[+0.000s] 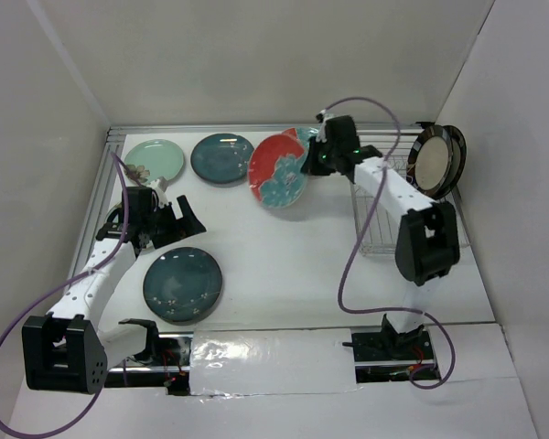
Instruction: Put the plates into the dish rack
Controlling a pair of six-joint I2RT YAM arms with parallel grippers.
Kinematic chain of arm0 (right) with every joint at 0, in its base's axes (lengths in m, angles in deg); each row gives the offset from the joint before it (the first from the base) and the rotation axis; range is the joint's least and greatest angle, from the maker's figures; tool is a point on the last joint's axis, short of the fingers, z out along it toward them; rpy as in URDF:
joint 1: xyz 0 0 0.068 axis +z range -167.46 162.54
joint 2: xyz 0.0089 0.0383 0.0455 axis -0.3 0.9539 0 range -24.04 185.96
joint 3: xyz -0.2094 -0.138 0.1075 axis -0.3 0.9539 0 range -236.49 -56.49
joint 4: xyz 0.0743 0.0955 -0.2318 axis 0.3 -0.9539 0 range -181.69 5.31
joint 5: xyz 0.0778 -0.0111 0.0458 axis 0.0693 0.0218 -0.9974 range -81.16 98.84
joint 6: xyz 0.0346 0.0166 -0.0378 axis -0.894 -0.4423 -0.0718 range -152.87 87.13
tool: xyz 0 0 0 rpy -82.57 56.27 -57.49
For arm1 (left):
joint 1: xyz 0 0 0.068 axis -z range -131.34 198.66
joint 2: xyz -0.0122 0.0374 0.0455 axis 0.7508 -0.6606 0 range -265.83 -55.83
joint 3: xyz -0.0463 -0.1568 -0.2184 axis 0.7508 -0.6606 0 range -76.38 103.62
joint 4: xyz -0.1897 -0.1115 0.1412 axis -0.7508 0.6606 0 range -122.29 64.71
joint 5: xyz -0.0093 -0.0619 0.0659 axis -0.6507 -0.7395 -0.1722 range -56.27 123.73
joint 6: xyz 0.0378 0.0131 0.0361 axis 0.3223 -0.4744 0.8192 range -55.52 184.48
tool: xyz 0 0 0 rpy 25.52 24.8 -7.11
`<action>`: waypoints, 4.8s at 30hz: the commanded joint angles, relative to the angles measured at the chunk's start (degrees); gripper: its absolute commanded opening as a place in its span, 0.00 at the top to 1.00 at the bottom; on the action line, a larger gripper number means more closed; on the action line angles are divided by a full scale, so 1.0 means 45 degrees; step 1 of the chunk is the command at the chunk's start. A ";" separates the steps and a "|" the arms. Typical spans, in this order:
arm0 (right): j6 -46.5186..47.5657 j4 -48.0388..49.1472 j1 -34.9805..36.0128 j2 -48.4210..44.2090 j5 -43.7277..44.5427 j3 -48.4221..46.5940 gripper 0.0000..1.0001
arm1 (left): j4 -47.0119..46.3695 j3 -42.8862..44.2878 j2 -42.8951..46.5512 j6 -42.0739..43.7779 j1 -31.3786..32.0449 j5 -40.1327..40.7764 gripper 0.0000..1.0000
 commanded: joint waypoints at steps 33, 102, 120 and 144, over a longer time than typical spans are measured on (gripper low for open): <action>0.6965 0.7453 -0.8567 -0.6554 0.4420 0.3130 1.00 | -0.0506 -0.0033 -0.0376 0.0416 -0.0068 -0.0544 0.01; -0.3132 0.4933 0.5455 0.1433 -0.4776 0.2682 0.27 | 0.0978 0.0768 0.2691 -0.0091 -0.0068 0.0766 0.01; -0.4441 0.7569 0.6531 0.5010 -0.6029 0.2542 0.59 | 0.1251 0.0533 0.3102 0.0026 -0.0068 0.0648 0.01; 0.2373 -0.0652 0.0693 -0.4108 0.2576 0.0046 1.00 | 0.0042 0.0045 0.1755 -0.0326 -0.0068 0.0180 0.01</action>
